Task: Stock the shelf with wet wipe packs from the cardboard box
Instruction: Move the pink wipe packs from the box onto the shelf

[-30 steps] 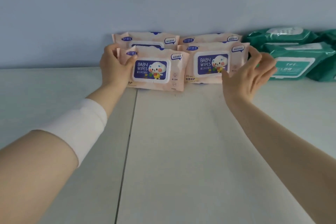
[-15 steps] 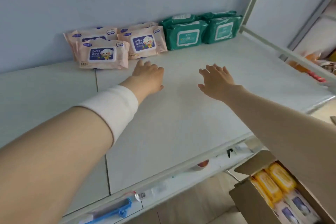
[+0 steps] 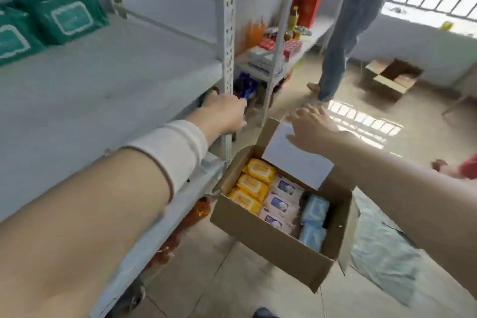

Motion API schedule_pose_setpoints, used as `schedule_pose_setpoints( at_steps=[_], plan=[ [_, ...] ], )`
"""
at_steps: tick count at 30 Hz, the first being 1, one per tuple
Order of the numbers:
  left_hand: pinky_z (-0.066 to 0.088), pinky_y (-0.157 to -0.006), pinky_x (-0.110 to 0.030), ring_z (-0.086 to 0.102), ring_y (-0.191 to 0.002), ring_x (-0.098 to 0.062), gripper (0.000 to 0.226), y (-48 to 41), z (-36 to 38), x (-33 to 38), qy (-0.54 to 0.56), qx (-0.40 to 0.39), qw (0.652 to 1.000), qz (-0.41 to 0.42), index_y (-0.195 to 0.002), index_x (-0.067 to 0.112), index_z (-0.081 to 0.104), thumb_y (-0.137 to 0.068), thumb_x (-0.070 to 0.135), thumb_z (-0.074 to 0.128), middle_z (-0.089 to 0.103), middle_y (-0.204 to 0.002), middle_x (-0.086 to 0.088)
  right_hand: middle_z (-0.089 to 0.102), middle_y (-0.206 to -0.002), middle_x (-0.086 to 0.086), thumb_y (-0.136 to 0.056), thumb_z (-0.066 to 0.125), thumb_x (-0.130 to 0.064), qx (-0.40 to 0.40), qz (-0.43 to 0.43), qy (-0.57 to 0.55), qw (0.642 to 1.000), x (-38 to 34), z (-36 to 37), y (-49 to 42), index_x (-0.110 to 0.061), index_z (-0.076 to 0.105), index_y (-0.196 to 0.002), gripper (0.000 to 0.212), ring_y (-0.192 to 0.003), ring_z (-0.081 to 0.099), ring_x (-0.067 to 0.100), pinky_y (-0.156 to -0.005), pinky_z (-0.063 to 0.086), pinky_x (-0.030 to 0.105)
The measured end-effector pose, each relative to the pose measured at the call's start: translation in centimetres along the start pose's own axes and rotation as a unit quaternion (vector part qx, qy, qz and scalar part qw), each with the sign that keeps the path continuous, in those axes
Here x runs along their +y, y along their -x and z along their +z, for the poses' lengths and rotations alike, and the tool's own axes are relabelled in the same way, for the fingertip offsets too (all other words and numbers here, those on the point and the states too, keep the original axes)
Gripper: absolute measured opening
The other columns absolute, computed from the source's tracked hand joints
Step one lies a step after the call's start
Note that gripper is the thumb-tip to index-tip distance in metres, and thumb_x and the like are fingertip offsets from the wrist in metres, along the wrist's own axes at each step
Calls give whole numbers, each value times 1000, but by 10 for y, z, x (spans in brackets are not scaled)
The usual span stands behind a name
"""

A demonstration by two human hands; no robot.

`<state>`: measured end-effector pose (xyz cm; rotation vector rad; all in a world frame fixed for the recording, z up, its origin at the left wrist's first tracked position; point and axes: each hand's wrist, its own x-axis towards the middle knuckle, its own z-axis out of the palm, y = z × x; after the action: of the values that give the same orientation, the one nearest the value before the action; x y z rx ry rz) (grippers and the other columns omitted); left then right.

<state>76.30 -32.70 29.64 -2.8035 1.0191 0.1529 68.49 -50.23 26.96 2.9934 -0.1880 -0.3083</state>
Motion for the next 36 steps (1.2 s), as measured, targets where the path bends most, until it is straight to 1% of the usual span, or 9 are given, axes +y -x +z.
schedule_pose_setpoints(
  at_steps=[4, 9, 16, 21, 23, 26, 29, 32, 36],
  plan=[
    [38, -93, -40, 51, -118, -30, 47, -45, 57, 96, -18, -63, 995, 74, -128, 16, 46, -91, 44, 47, 57, -127, -9, 40, -143, 12, -94, 45, -38, -128, 93, -23, 987, 79, 102, 36, -16, 40, -138, 50, -138, 26, 32, -113, 21, 50],
    [38, -94, -40, 49, -120, -31, 47, -83, 145, 151, -16, -179, 975, 130, -131, 14, 43, -93, 42, 44, 54, -130, -10, 37, -145, 11, -95, 41, -34, -233, 133, -84, 960, 115, 212, 56, -13, 34, -141, 51, -141, 21, 33, -114, 19, 50],
    [40, -96, -41, 48, -120, -30, 48, -136, 261, 176, 41, -322, 938, 117, -132, 14, 42, -93, 41, 46, 53, -131, -10, 43, -141, 10, -95, 42, -31, -325, 154, -180, 916, 91, 328, 44, -14, 36, -139, 48, -136, 30, 29, -110, 26, 41],
    [43, -98, -41, 48, -122, -29, 53, -166, 344, 189, 111, -403, 907, 47, -134, 12, 40, -91, 40, 52, 50, -134, -11, 37, -145, 9, -95, 41, -38, -365, 176, -286, 868, 66, 396, 29, -14, 26, -145, 58, -135, 32, 26, -109, 28, 36],
    [41, -102, -41, 47, -124, -30, 57, -189, 389, 201, 153, -416, 897, 4, -137, 10, 36, -90, 37, 53, 46, -137, -13, 36, -146, 9, -95, 43, -41, -372, 210, -338, 839, 61, 438, 15, -14, 21, -147, 63, -134, 35, 25, -107, 31, 33],
    [37, -106, -40, 43, -127, -30, 58, -225, 463, 219, 218, -410, 883, -73, -140, 9, 31, -91, 30, 53, 42, -139, -15, 35, -148, 11, -93, 49, -42, -398, 288, -429, 758, 53, 508, -14, -11, 18, -148, 71, -135, 37, 24, -107, 33, 31],
    [32, -109, -39, 36, -132, -31, 67, -247, 525, 232, 241, -386, 881, -126, -145, 10, 20, -91, 35, 52, 33, -146, -16, 50, -137, 15, -89, 58, -39, -397, 342, -486, 699, 44, 566, -37, -5, 31, -139, 66, -125, 49, 27, -98, 39, 29],
    [19, -116, -38, 18, -141, -31, 93, -254, 559, 243, 212, -344, 900, -164, -148, 9, -4, -87, 45, 55, 10, -155, -16, 56, -131, 17, -87, 62, -34, -377, 372, -539, 655, 31, 598, -50, -3, 40, -133, 60, -119, 55, 29, -90, 41, 26],
    [18, -115, -39, 18, -140, -32, 98, -261, 573, 256, 221, -294, 897, -244, -148, 7, 1, -82, 44, 63, 16, -153, -18, 60, -128, 13, -79, 72, -31, -316, 437, -592, 599, 23, 607, -62, -7, 50, -129, 60, -117, 57, 27, -88, 43, 25]
  ],
)
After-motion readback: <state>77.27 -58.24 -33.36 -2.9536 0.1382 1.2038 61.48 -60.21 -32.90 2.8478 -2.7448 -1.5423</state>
